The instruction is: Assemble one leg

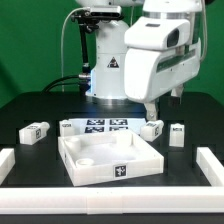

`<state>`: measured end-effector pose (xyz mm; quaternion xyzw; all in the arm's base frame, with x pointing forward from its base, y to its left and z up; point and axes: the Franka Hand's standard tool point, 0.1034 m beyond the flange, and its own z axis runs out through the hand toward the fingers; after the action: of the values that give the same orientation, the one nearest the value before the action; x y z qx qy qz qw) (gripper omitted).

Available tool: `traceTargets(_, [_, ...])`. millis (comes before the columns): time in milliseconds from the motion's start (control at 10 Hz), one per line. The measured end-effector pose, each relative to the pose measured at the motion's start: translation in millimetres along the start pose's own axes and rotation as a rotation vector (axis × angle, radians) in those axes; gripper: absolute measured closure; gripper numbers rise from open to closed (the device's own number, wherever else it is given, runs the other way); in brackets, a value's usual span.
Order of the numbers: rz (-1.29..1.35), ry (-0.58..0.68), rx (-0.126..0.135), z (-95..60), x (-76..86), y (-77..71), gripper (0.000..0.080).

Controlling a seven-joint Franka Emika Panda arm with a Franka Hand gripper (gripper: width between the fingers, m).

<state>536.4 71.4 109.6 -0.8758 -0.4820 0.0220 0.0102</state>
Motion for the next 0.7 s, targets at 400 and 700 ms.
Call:
traceTargets(400, [-0.342, -0.045, -0.01, 19.3, -30.4, -6.1, 0.015])
traceTargets(700, [-0.322, -0.043, -0.007, 20.0, -30.5, -6.7, 0.015])
